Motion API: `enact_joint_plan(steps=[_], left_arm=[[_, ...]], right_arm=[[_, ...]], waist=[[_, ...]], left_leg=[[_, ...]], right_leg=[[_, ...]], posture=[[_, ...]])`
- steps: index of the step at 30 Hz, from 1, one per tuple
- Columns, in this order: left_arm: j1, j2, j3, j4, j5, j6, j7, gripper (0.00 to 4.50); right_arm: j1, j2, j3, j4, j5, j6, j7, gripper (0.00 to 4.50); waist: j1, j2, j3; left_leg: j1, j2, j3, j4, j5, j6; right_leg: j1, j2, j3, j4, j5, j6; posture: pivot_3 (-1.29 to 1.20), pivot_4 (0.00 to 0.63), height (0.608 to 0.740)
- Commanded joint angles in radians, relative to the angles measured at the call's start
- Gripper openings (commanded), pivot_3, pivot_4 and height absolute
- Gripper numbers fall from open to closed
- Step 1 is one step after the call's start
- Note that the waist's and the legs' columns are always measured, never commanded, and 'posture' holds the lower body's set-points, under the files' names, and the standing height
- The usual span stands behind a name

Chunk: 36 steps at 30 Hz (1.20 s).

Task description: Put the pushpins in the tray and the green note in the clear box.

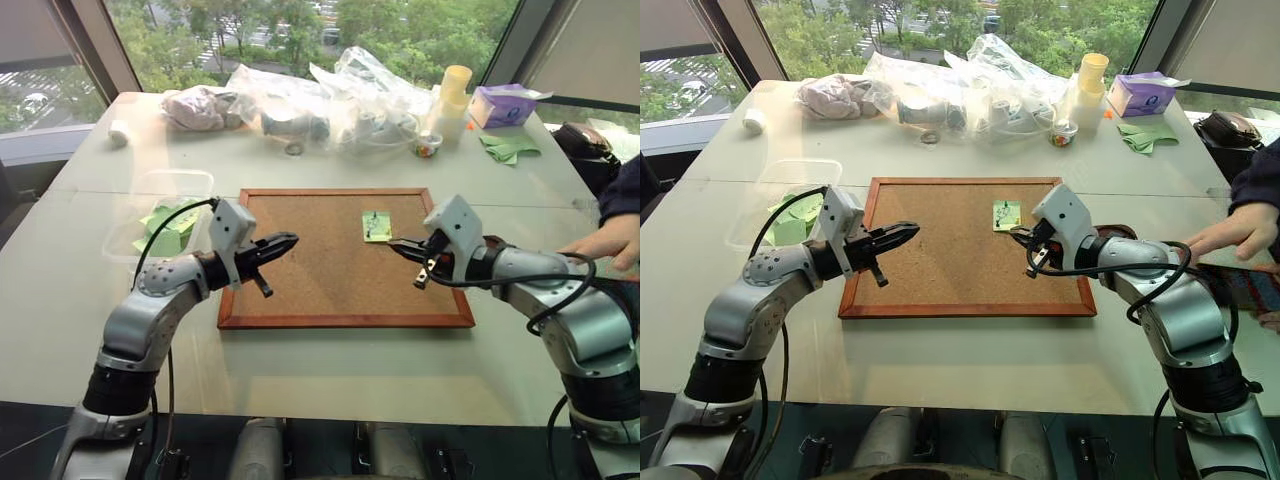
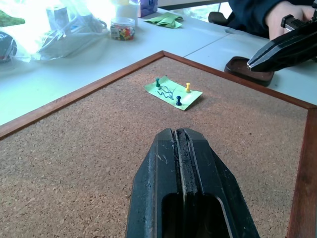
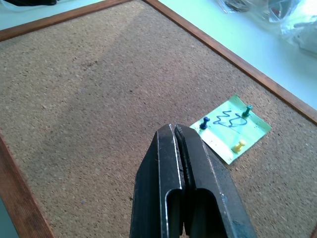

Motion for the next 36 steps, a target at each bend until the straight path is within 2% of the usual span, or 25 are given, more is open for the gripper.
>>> enact_joint_plan(steps=[1,6,19,23,29,32,35,36], left_arm=[[-0.018,0.012,-0.004,-0.002,0.010,-0.025,-0.023,0.00],[-0.038,0.004,-0.007,-0.004,-0.010,0.007,-0.040,0.00],[-0.089,-0.056,-0.061,0.109,0.076,-0.051,-0.022,0.00],[-0.119,-0.116,-0.125,0.203,0.151,-0.127,-0.007,0.00],[-0.169,-0.204,-0.156,0.342,0.220,-0.209,0.027,0.00],[-0.186,-0.245,-0.175,0.414,0.254,-0.252,0.047,0.00],[-0.181,-0.261,-0.181,0.442,0.273,-0.271,0.044,0.00],[-0.178,-0.264,-0.181,0.446,0.278,-0.274,0.043,0.00]], right_arm=[[-0.003,-0.009,-0.035,-0.010,0.000,-0.028,0.002,0.02],[0.003,-0.009,-0.036,-0.012,-0.004,-0.031,-0.002,0.02],[-0.027,0.009,-0.034,0.037,-0.019,-0.054,-0.013,0.02],[-0.096,0.051,0.002,0.125,-0.053,-0.072,-0.044,0.02],[-0.215,0.105,0.041,0.302,-0.119,-0.101,-0.082,0.02],[-0.307,0.159,0.078,0.455,-0.157,-0.116,-0.096,0.02],[-0.375,0.213,0.107,0.591,-0.188,-0.146,-0.096,0.83],[-0.392,0.229,0.111,0.630,-0.205,-0.161,-0.108,1.32]], waist=[[0.000,0.000,0.000],[0.001,0.000,0.000],[0.000,0.000,0.000],[0.001,0.000,0.000],[0.000,0.000,0.000],[-0.002,0.000,0.000],[-0.008,0.000,0.000],[-0.011,0.000,0.000]], left_leg=[[0.000,0.000,0.000,0.000,0.000,0.000],[0.000,0.000,0.000,0.000,0.000,0.000],[0.000,0.000,0.001,0.000,0.000,0.000],[0.000,-0.001,0.002,0.000,0.000,0.000],[0.000,-0.001,0.003,0.000,0.000,-0.001],[0.000,-0.001,0.004,0.000,0.001,-0.001],[0.000,0.000,0.004,0.000,0.001,-0.001],[0.000,0.000,0.004,0.000,0.001,-0.002]], right_leg=[[0.000,0.000,0.000,0.000,0.000,0.000],[0.000,0.000,0.000,0.000,0.000,0.000],[0.000,0.000,0.000,0.000,0.000,0.000],[0.000,0.000,0.000,0.000,0.000,0.000],[0.000,0.001,0.000,0.000,0.000,0.000],[0.000,0.001,0.000,0.000,0.000,0.000],[0.000,0.001,0.000,0.000,0.000,0.000],[0.000,0.001,0.000,0.000,0.000,0.000]], posture=[[0.00,0.150,0.740],[0.00,0.150,0.740],[0.00,0.150,0.740],[0.00,0.150,0.740],[0.00,0.150,0.740],[0.00,0.150,0.740],[0.00,0.150,0.740],[0.00,0.150,0.740]])
